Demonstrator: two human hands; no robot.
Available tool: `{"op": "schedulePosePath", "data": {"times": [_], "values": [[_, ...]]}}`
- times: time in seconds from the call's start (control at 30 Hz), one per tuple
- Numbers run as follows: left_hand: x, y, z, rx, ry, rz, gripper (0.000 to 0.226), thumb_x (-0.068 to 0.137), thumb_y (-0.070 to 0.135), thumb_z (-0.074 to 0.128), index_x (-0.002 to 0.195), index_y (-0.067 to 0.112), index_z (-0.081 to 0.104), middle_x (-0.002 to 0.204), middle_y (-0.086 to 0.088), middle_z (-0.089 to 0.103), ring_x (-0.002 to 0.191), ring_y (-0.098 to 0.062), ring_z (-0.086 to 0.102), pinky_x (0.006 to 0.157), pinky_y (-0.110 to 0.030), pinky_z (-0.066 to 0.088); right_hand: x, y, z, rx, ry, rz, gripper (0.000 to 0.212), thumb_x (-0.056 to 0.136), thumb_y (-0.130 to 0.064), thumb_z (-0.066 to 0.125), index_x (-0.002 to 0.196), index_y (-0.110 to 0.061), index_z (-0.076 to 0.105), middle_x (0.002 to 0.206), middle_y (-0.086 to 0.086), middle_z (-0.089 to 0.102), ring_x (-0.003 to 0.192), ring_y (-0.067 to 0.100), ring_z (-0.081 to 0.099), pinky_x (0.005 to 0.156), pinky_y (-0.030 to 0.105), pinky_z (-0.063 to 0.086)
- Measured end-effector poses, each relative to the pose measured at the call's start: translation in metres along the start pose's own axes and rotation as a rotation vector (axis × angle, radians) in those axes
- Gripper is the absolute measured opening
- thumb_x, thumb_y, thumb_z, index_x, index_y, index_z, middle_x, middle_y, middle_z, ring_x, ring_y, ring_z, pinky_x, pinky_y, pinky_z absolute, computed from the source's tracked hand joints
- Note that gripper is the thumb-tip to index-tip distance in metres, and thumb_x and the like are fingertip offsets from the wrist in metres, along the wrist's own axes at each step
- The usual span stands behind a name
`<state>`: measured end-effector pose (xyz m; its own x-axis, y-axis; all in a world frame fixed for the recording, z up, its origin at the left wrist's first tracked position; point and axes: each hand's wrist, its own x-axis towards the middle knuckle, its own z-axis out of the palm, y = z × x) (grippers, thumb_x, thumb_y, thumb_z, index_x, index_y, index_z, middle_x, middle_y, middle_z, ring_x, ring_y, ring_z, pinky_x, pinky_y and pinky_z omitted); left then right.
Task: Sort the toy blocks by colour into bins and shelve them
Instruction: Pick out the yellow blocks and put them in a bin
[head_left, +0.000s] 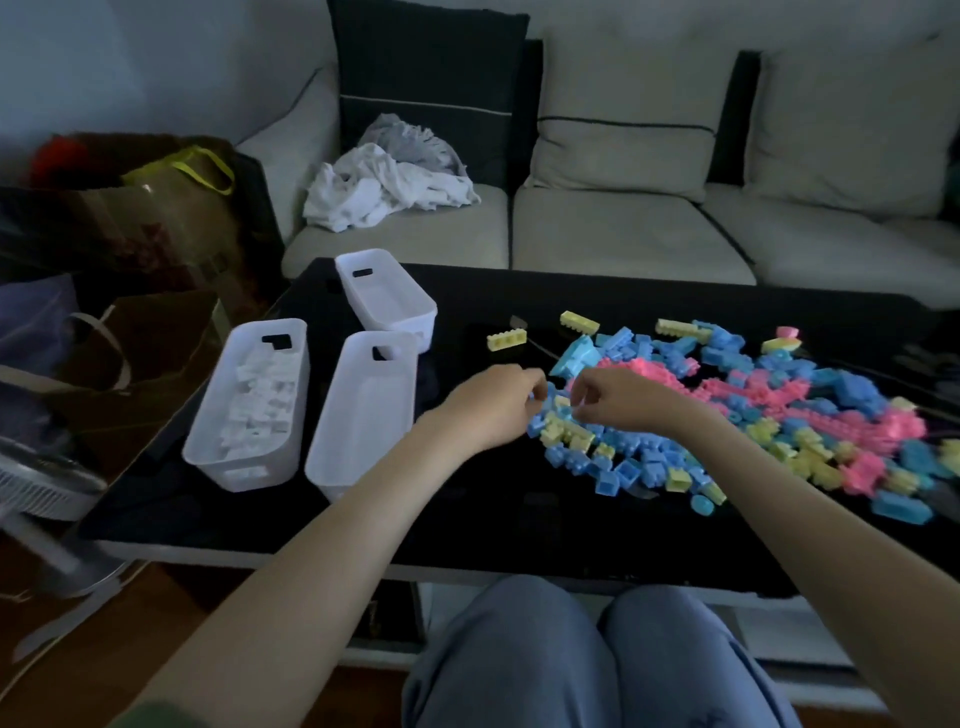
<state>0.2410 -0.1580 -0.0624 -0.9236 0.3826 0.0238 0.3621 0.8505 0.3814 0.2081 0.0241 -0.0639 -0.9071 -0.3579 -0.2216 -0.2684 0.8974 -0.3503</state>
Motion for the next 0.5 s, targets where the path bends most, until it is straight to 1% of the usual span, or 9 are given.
{"op": "schedulePosePath", "data": {"times": [0.07,0.1,0.17,0.2,0.23,0.3,0.4,0.43,0.5], "values": [[0.013,0.011,0.019,0.035,-0.084,0.041,0.025,0.097,0.019,0.045,0.120,0.018,0.055,0.114,-0.003,0.052,0.102,-0.023,0.055,0.081,-0.035,0.047,-0.012,0.026,0.002,-0.050,-0.007,0.042,0.016,0.092,-0.016,0.052,0.107,-0.015,0.054,0.104,0.002,0.056,0.088,0.016,0.051,0.072,0.027,0.039],[0.016,0.014,0.027,0.073,-0.116,0.043,0.026,0.097,0.017,0.044,0.120,0.018,0.054,0.116,-0.004,0.051,0.104,-0.024,0.054,0.083,-0.037,0.048,-0.018,0.036,0.001,-0.045,0.009,0.058,0.014,0.092,-0.013,0.050,0.104,-0.017,0.054,0.103,0.002,0.056,0.086,0.016,0.051,0.070,0.027,0.039],[0.022,0.016,0.039,0.131,-0.162,0.014,0.023,0.096,0.016,0.042,0.117,0.018,0.052,0.115,-0.007,0.051,0.103,-0.027,0.054,0.086,-0.042,0.048,-0.034,0.052,-0.006,-0.019,0.058,0.087,0.014,0.092,-0.010,0.047,0.099,-0.021,0.053,0.097,0.001,0.056,0.080,0.014,0.051,0.065,0.025,0.039],[0.025,0.017,0.043,0.136,-0.181,0.000,0.021,0.096,0.016,0.042,0.116,0.016,0.050,0.114,-0.008,0.050,0.101,-0.029,0.054,0.086,-0.042,0.048,-0.043,0.060,-0.010,-0.009,0.074,0.102,0.015,0.091,-0.010,0.047,0.098,-0.022,0.054,0.096,0.001,0.056,0.079,0.013,0.051,0.065,0.025,0.040],[0.027,0.017,0.047,0.123,-0.187,-0.014,0.019,0.096,0.015,0.043,0.114,0.014,0.049,0.113,-0.009,0.049,0.099,-0.029,0.053,0.085,-0.042,0.048,-0.052,0.067,-0.013,-0.003,0.072,0.115,0.014,0.091,-0.012,0.049,0.099,-0.021,0.054,0.097,0.000,0.056,0.079,0.012,0.051,0.067,0.026,0.041],[0.030,0.018,0.052,0.094,-0.175,-0.042,0.017,0.096,0.011,0.043,0.113,0.011,0.048,0.114,-0.010,0.047,0.096,-0.028,0.053,0.084,-0.040,0.048,-0.067,0.077,-0.014,-0.003,0.014,0.129,0.012,0.090,-0.018,0.056,0.102,-0.020,0.054,0.100,-0.001,0.054,0.083,0.011,0.051,0.073,0.027,0.042],[0.031,0.025,0.059,0.089,-0.131,-0.074,0.019,0.096,0.006,0.044,0.114,0.008,0.047,0.117,-0.010,0.046,0.094,-0.027,0.054,0.078,-0.035,0.045,-0.076,0.084,0.002,-0.058,-0.097,0.143,0.022,0.086,-0.030,0.064,0.102,-0.023,0.051,0.103,-0.005,0.049,0.093,0.014,0.051,0.080,0.029,0.044],[0.031,0.025,0.060,0.080,-0.121,-0.083,0.020,0.096,0.008,0.045,0.116,0.008,0.046,0.117,-0.010,0.047,0.095,-0.027,0.054,0.077,-0.034,0.045,-0.075,0.084,0.009,-0.068,-0.108,0.139,0.023,0.085,-0.031,0.066,0.100,-0.023,0.049,0.103,-0.004,0.049,0.094,0.017,0.050,0.082,0.031,0.042],[0.029,0.024,0.061,0.065,-0.101,-0.083,0.021,0.096,0.016,0.047,0.115,0.008,0.047,0.113,-0.008,0.052,0.095,-0.025,0.056,0.075,-0.033,0.046,-0.072,0.084,0.021,-0.061,-0.074,0.127,0.020,0.085,-0.024,0.065,0.095,-0.020,0.047,0.100,-0.001,0.049,0.093,0.020,0.049,0.082,0.031,0.036]]}}
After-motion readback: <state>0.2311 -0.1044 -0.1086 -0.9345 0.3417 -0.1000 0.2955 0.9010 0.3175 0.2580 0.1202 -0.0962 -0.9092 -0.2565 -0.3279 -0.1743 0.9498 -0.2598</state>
